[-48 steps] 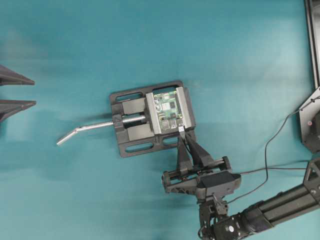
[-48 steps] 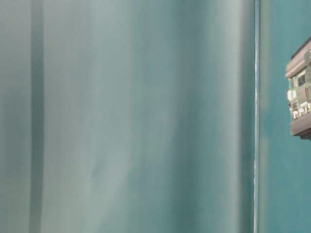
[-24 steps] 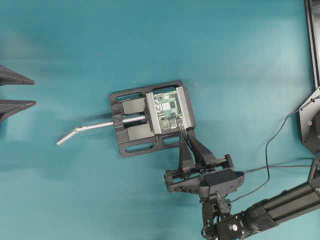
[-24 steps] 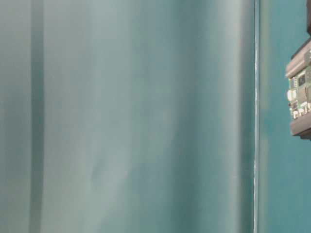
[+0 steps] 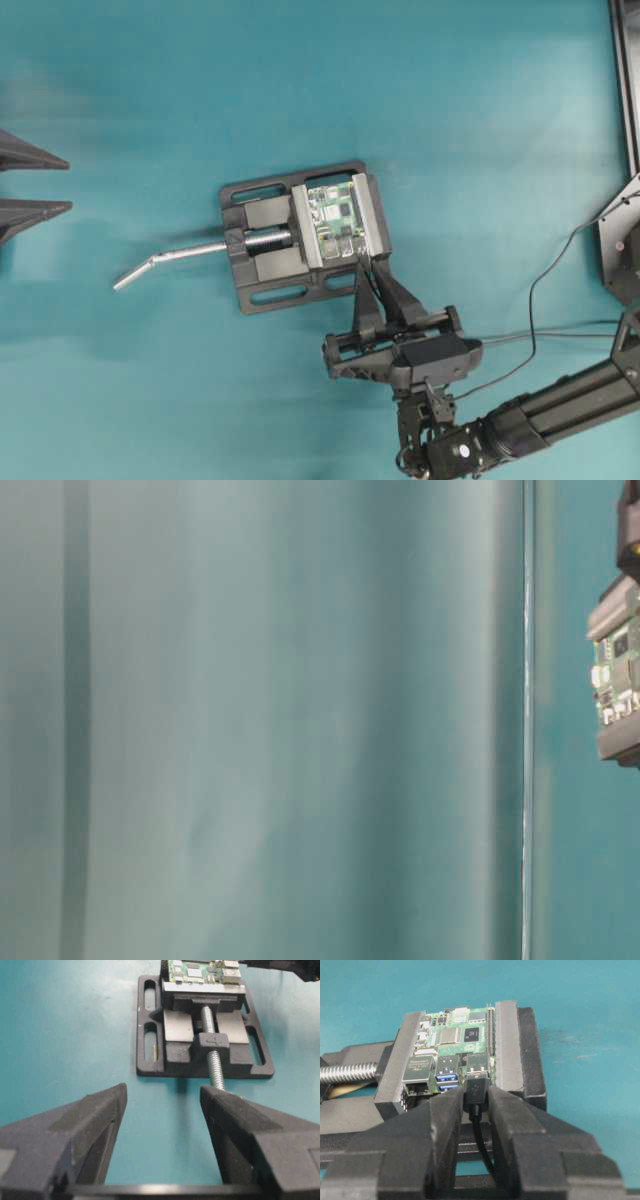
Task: Insert the USB into the fixed PCB.
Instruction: 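Push the USB plug forward into the port with the right gripper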
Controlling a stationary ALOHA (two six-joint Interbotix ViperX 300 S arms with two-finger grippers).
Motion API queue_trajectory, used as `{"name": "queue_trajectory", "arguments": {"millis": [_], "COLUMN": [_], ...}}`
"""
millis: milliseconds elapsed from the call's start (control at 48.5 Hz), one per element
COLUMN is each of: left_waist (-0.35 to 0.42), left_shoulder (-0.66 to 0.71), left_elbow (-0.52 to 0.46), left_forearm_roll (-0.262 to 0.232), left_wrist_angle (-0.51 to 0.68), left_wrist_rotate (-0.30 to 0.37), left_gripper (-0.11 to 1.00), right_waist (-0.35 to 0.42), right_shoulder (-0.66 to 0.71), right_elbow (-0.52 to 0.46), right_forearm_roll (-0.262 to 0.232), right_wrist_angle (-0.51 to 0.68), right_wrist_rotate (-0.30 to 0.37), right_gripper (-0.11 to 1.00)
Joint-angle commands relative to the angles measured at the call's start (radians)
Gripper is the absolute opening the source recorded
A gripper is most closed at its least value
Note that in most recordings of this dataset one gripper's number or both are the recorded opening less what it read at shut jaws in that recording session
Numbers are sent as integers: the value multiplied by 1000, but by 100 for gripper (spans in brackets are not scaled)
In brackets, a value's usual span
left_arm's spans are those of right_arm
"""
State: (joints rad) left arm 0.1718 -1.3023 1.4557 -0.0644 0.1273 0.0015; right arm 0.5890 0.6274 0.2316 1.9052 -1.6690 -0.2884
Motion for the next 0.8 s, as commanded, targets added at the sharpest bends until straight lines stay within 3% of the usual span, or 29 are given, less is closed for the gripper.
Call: {"name": "queue_trajectory", "arguments": {"millis": [0,351,784], "left_waist": [3,2,2], "left_shoulder": [8,8,6], "left_elbow": [-15,-15,-15], "left_forearm_roll": [3,3,3], "left_wrist_angle": [-5,-5,-5], "left_wrist_rotate": [3,3,3], "left_gripper": [64,64,64], "right_waist": [-38,-44,-98], "right_shoulder": [-43,-37,-37], "right_elbow": [-15,-14,-21], "right_forearm_roll": [-18,-18,-29], "right_wrist_angle": [-5,-6,-5], "right_wrist_rotate": [-2,-3,-54], "right_gripper": [21,21,21]}}
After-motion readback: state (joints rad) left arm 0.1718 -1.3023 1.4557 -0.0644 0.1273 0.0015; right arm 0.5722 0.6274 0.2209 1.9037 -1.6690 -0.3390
